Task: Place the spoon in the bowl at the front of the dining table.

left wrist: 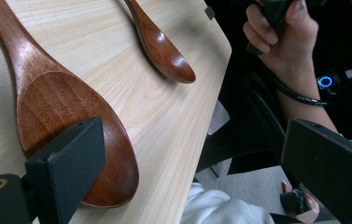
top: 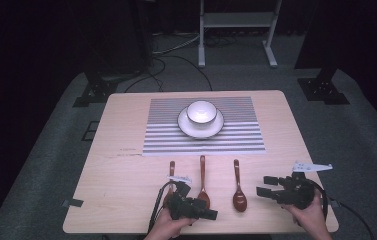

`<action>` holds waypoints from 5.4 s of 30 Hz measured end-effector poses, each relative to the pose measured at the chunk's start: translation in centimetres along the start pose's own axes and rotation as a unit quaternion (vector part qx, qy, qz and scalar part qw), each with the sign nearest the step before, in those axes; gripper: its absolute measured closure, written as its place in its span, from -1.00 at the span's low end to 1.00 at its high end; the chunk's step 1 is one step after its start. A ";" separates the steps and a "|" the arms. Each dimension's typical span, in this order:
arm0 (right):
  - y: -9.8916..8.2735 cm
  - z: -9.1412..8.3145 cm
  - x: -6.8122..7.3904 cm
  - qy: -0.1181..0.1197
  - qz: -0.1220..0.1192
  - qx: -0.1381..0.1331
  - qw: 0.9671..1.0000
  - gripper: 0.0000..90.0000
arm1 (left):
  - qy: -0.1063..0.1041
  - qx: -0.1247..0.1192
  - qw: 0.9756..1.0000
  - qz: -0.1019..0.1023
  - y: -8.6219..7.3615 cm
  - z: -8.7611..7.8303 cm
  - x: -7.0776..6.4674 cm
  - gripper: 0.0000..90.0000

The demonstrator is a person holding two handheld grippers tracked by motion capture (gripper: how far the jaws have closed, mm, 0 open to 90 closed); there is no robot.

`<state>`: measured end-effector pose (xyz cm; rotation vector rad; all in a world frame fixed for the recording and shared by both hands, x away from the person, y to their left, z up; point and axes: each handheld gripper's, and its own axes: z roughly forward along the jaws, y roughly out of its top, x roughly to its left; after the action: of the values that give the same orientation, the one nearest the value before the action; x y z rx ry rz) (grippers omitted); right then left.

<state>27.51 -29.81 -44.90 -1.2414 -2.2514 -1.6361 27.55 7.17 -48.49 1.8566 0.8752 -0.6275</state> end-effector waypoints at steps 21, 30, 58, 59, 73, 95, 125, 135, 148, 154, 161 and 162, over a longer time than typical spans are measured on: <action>7.1 7.3 2.7 -0.002 -0.028 0.134 0.991 -0.49 | 0.002 -0.003 1.000 0.005 -0.1 0.0 0.0 -0.87; 8.2 10.8 2.2 -0.003 -0.015 0.157 0.988 -0.39 | 0.001 -0.002 1.000 0.006 -0.1 -0.1 0.1 -0.87; 10.6 17.0 0.4 -0.026 0.000 0.204 0.979 -0.16 | 0.002 -0.003 1.000 0.007 -0.1 0.0 0.0 -0.87; 10.6 17.2 0.3 -0.028 0.003 0.204 0.978 -0.16 | 0.003 -0.002 1.000 0.009 -0.1 0.0 0.0 -0.87; 10.4 18.4 -0.2 -0.023 0.022 0.208 0.978 0.44 | 0.002 -0.001 1.000 0.008 -0.1 0.0 0.0 -0.87; 10.7 17.2 -0.7 0.040 0.064 0.165 0.983 0.70 | 0.002 0.000 1.000 0.008 -0.1 0.0 -0.1 -0.87; 12.9 13.3 -2.5 0.104 0.111 0.078 0.985 0.86 | 0.005 -0.053 0.998 0.024 0.6 -2.4 -0.7 -0.88; 14.9 11.0 -3.7 0.083 0.121 0.035 0.989 0.87 | 0.005 -0.057 0.998 0.022 0.6 -2.5 -0.7 -0.88; 16.8 9.5 -4.8 0.052 0.128 0.003 0.990 0.87 | 0.006 -0.056 0.998 0.020 0.6 -2.6 -0.5 -0.88; 17.8 9.0 -5.2 0.037 0.132 -0.013 0.990 0.87 | 0.007 -0.056 0.998 0.021 0.6 -2.7 -0.5 -0.88; 19.5 8.6 -5.6 0.013 0.136 -0.034 0.990 0.86 | 0.009 -0.058 0.998 0.019 0.5 -2.8 -0.4 -0.88; 19.5 8.6 -5.6 0.013 0.136 -0.034 0.990 0.86 | 0.009 -0.058 0.998 0.019 0.5 -2.8 -0.4 -0.88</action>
<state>47.07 -23.94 -36.67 -1.4589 -1.9228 -1.6260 27.86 9.42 -46.75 1.7717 0.8682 -0.5267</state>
